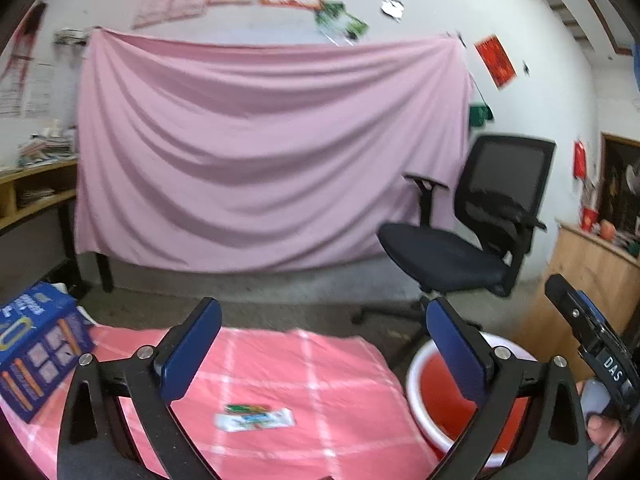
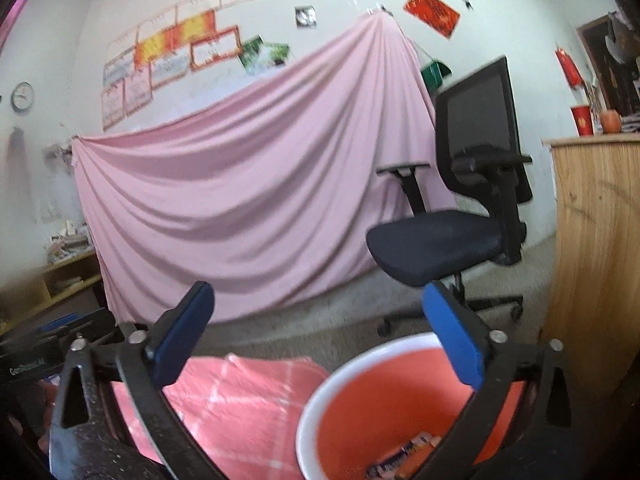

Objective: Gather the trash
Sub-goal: 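Move both tools back toward the small white tube and green battery, then grasp the green battery with left tool while right tool grasps the small white tube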

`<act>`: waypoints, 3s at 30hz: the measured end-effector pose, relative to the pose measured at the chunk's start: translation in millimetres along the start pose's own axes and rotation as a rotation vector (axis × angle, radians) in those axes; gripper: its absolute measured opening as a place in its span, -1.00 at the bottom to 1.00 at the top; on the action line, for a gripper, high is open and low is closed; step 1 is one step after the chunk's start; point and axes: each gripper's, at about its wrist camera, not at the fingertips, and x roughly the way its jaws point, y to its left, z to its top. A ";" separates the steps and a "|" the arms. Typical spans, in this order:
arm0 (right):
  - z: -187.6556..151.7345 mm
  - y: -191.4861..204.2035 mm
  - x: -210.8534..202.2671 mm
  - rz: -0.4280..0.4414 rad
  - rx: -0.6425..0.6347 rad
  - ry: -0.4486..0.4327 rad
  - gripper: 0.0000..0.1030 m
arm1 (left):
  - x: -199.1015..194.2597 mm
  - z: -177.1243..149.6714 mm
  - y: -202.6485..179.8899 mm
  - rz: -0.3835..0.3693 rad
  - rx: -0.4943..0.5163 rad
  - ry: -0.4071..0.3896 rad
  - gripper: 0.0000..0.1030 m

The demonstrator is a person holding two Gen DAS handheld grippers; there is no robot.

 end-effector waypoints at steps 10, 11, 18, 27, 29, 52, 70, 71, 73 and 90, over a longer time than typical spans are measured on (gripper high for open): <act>0.6 60.8 -7.2 0.124 -0.064 -0.116 1.00 | -36.9 -2.1 61.1 0.123 -0.040 -0.120 0.96; 0.2 64.8 -7.6 0.131 -0.069 -0.121 1.00 | -40.7 -2.8 67.0 0.133 -0.037 -0.130 0.96; -9.2 99.3 1.0 0.191 -0.117 -0.114 1.00 | -56.9 -10.3 95.6 0.195 -0.006 -0.165 0.96; -31.5 136.3 12.9 0.266 -0.229 -0.053 1.00 | -61.8 -29.1 132.8 0.247 -0.010 -0.145 0.96; -38.5 143.7 17.8 0.280 -0.252 -0.022 1.00 | -60.1 -32.2 140.9 0.256 -0.016 -0.130 0.96; -118.2 140.5 131.4 0.352 -0.235 0.683 0.71 | 23.2 -87.1 170.9 0.257 -0.037 0.396 0.96; -152.4 170.6 142.7 0.558 -0.444 0.951 0.15 | 29.1 -92.6 190.3 0.252 -0.144 0.553 0.96; -152.0 170.6 138.3 0.569 -0.457 0.953 0.04 | 29.2 -93.5 190.4 0.253 -0.145 0.561 0.96; -151.0 171.3 133.2 0.584 -0.475 0.953 -0.07 | 30.6 -92.8 191.2 0.253 -0.148 0.570 0.96; -144.8 154.7 112.8 0.552 -0.514 0.919 -0.18 | 45.6 -93.8 166.9 0.187 -0.059 0.602 0.95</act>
